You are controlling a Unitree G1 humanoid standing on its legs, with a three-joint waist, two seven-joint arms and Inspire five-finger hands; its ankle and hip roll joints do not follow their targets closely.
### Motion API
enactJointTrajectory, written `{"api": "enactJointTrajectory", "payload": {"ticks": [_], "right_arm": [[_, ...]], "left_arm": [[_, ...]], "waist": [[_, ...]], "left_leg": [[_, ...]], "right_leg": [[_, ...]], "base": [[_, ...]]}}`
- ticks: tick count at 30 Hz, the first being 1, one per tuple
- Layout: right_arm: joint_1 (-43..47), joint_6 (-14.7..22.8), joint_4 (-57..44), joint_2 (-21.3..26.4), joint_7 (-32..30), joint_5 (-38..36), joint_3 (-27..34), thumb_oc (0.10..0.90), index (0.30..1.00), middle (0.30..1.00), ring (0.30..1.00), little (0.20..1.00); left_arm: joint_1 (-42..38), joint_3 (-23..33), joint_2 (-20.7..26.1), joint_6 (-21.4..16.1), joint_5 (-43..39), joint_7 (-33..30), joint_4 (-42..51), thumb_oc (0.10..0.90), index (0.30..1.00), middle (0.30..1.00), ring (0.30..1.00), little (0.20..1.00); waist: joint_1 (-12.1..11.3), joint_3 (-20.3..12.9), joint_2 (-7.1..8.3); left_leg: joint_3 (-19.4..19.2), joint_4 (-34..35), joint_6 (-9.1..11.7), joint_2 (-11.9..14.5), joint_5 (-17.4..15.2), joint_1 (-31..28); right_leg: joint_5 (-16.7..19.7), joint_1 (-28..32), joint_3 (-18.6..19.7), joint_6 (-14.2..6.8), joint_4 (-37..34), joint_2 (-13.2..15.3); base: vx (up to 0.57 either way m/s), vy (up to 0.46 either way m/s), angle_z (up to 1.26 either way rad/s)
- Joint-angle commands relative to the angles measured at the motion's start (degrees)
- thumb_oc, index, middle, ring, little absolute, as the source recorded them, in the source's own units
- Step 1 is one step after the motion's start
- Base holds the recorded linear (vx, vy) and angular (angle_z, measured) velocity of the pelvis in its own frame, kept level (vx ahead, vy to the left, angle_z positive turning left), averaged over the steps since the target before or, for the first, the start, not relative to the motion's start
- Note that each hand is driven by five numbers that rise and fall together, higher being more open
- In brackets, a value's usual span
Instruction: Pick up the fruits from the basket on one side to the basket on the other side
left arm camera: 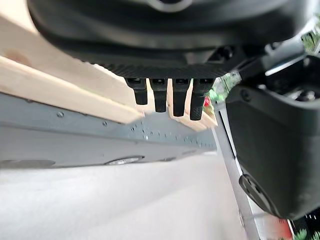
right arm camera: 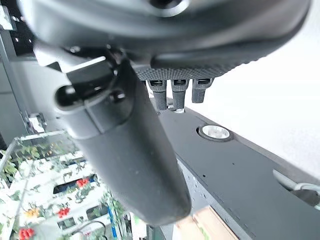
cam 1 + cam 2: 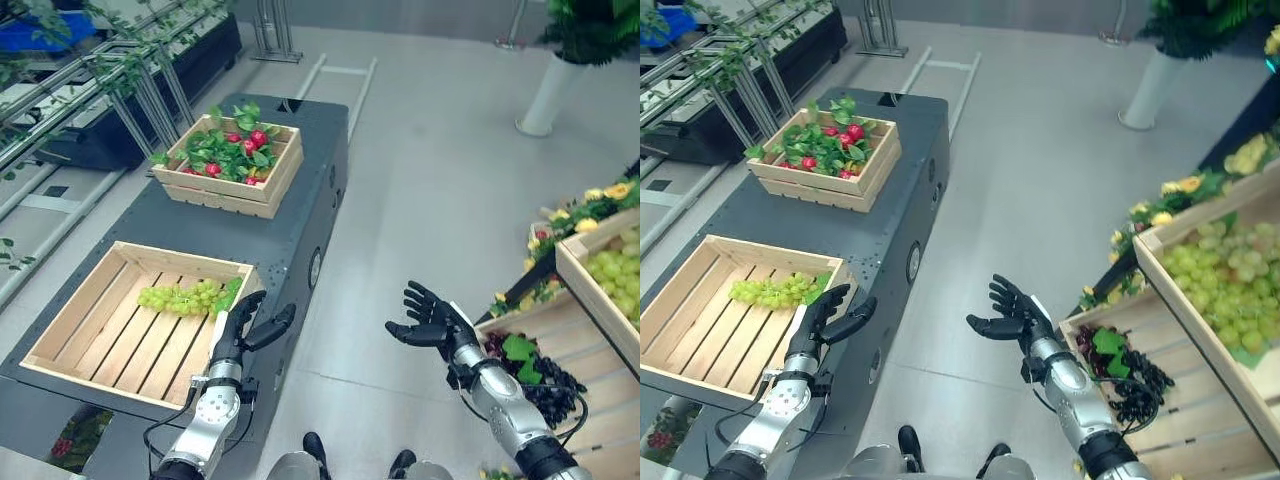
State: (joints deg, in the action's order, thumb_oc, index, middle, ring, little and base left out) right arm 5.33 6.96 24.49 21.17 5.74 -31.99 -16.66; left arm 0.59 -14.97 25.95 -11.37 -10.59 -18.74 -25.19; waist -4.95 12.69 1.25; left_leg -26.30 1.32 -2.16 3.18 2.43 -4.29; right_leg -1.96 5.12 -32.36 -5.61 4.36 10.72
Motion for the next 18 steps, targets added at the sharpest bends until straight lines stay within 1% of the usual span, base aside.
{"api": "enactJointTrajectory", "payload": {"ticks": [1, 3, 4, 6, 7, 8, 9, 10, 11, 12, 13, 14, 15, 18], "right_arm": [[4.0, 7.9, -4.0, -0.5, 1.7, -2.5, 0.3, 0.800, 0.900, 0.900, 0.900, 0.900], [3.7, 7.5, -4.3, -1.5, 1.7, -2.3, -0.1, 0.800, 0.900, 0.900, 0.900, 0.900], [3.4, 7.6, -4.2, -2.0, 1.1, -2.4, -0.4, 0.800, 0.900, 0.900, 0.900, 0.900], [2.7, 7.8, -4.3, -2.9, 0.0, -3.1, -0.4, 0.800, 0.900, 0.900, 0.900, 0.900], [2.0, 8.1, -4.7, -3.2, -0.6, -3.0, -0.1, 0.800, 0.900, 0.900, 0.900, 0.900], [0.6, 8.3, -5.7, -3.7, -2.0, -3.2, -0.1, 0.800, 0.900, 0.900, 0.900, 0.900], [0.3, 8.2, -5.9, -3.7, -2.1, -3.4, -0.1, 0.800, 0.900, 0.900, 0.900, 0.900], [-1.3, 8.5, -7.1, -3.6, -3.2, -4.7, -0.5, 0.800, 0.900, 0.900, 0.900, 0.900], [-1.5, 8.4, -7.3, -3.6, -3.1, -5.0, -0.6, 0.800, 0.900, 0.900, 0.900, 0.900], [-2.5, 9.0, -7.4, -3.5, -2.2, -5.5, -1.1, 0.800, 0.900, 0.900, 0.900, 0.900], [-3.3, 9.2, -7.3, -3.4, -0.4, -5.8, -1.3, 0.800, 0.900, 0.900, 0.900, 0.900], [-3.4, 9.5, -7.0, -3.3, 0.1, -6.0, -1.1, 0.800, 0.900, 0.900, 0.900, 0.900], [-3.2, 10.0, -6.4, -3.2, 0.1, -6.4, -0.8, 0.800, 0.900, 0.900, 0.900, 0.900], [-1.4, 12.0, -4.8, -2.9, -1.9, -7.1, -0.2, 0.800, 0.900, 0.900, 0.900, 0.900]], "left_arm": [[-2.9, 1.3, 1.9, -3.6, 4.5, -0.4, 5.9, 0.800, 0.900, 0.900, 0.900, 0.900], [-2.8, 1.3, 1.9, -3.4, 4.5, 0.0, 6.2, 0.800, 0.900, 0.900, 0.900, 0.900], [-2.9, 1.3, 1.9, -3.6, 4.4, 0.5, 6.3, 0.800, 0.900, 0.900, 0.900, 0.900], [-3.3, 1.1, 2.1, -4.0, 5.2, 1.9, 7.0, 0.800, 0.900, 0.900, 0.900, 0.900], [-3.9, 0.5, 2.4, -4.5, 6.2, 2.4, 7.3, 0.800, 0.900, 0.900, 0.900, 0.900], [-4.6, -0.5, 2.8, -5.0, 8.4, 3.2, 7.3, 0.800, 0.900, 0.900, 0.900, 0.900], [-4.7, -0.7, 2.9, -4.9, 8.9, 3.2, 7.2, 0.800, 0.900, 0.900, 0.900, 0.900], [-5.3, -2.1, 3.4, -5.6, 10.1, 4.2, 7.1, 0.800, 0.900, 0.900, 0.900, 0.900], [-5.4, -2.3, 3.5, -5.8, 10.2, 4.1, 7.1, 0.800, 0.900, 0.900, 0.900, 0.900], [-6.0, -3.1, 3.6, -6.4, 10.4, 3.7, 6.8, 0.800, 0.900, 0.900, 0.900, 0.900], [-7.0, -3.5, 3.5, -7.4, 11.0, 3.7, 6.5, 0.800, 0.900, 0.900, 0.900, 0.900], [-7.4, -3.7, 3.6, -7.7, 11.3, 3.6, 6.7, 0.800, 0.900, 0.900, 0.900, 0.900], [-8.2, -4.3, 4.0, -7.9, 11.4, 3.7, 7.2, 0.800, 0.900, 0.900, 0.900, 0.900], [-10.3, -5.8, 4.4, -9.1, 11.2, 4.6, 7.6, 0.800, 0.900, 0.900, 0.900, 0.900]], "waist": [[-1.0, -3.2, -1.69], [-1.5, -3.7, -1.82], [-1.7, -3.8, -1.86], [-1.6, -3.7, -2.20], [-1.1, -3.4, -2.44], [0.4, -2.7, -2.67], [0.6, -2.7, -2.59], [2.7, -1.8, -2.50], [3.0, -1.6, -2.52], [4.2, -1.1, -2.72], [5.5, -0.6, -2.97], [5.9, -0.4, -3.10], [6.4, -0.2, -3.03], [6.8, 0.1, -2.70]], "left_leg": [[2.0, 2.2, 3.5, -0.3, -3.2, -2.0], [2.8, 2.9, 2.7, -1.4, -3.6, -2.3], [3.2, 3.1, 2.1, -2.1, -4.0, -2.4], [5.2, 3.0, 0.3, -3.6, -4.9, -2.3], [7.5, 3.0, -1.2, -5.2, -5.7, -2.1], [10.7, 2.6, -2.3, -6.6, -6.2, -1.9], [11.1, 2.5, -2.4, -6.8, -6.3, -1.7], [15.1, 2.8, -2.7, -7.4, -6.2, -2.3], [15.5, 2.8, -2.7, -7.4, -6.2, -2.5], [16.6, 3.1, -2.6, -7.2, -6.2, -3.3], [17.6, 2.8, -2.0, -6.4, -6.5, -4.1], [17.8, 2.3, -1.9, -5.7, -6.3, -3.5], [19.7, 1.9, -1.7, -5.5, -7.0, -3.2], [24.1, 0.8, -2.1, -5.9, -8.4, -2.1]], "right_leg": [[0.2, 5.7, -2.3, 0.3, -2.4, 1.4], [1.4, 5.7, -2.5, -0.3, -1.3, 2.4], [2.1, 5.5, -2.6, -0.8, 0.5, 3.1], [2.8, 3.5, -0.9, -1.0, 8.8, 4.9], [2.7, 0.1, 2.1, -1.1, 18.5, 6.8], [2.2, -5.6, 7.9, -0.7, 30.1, 6.6], [2.1, -6.4, 8.6, -0.7, 31.1, 6.6], [3.1, -11.6, 14.6, -0.4, 33.3, 2.9], [3.2, -12.0, 15.1, -0.4, 33.3, 2.6], [3.3, -13.4, 16.7, -0.2, 31.1, 1.3], [3.8, -13.5, 19.3, -0.1, 21.7, -0.6], [5.4, -13.6, 20.8, 0.3, 14.4, -1.6], [7.3, -13.9, 24.8, -0.2, 6.3, -2.6], [9.3, -14.6, 31.8, -0.7, -1.8, -3.8]], "base": [[0.06, 0.117, 0.25], [0.12, 0.203, 0.28], [0.14, 0.252, 0.23], [0.15, 0.244, 0.38], [0.17, 0.258, 0.61], [0.13, 0.193, 0.72], [0.08, 0.036, 1.01], [0.04, -0.041, 1.12], [0.07, -0.084, 1.32], [0.12, -0.163, 1.28], [0.10, -0.244, 1.25], [0.10, -0.337, 1.08], [0.04, -0.275, 0.74], [0.05, -0.272, 0.84]]}}
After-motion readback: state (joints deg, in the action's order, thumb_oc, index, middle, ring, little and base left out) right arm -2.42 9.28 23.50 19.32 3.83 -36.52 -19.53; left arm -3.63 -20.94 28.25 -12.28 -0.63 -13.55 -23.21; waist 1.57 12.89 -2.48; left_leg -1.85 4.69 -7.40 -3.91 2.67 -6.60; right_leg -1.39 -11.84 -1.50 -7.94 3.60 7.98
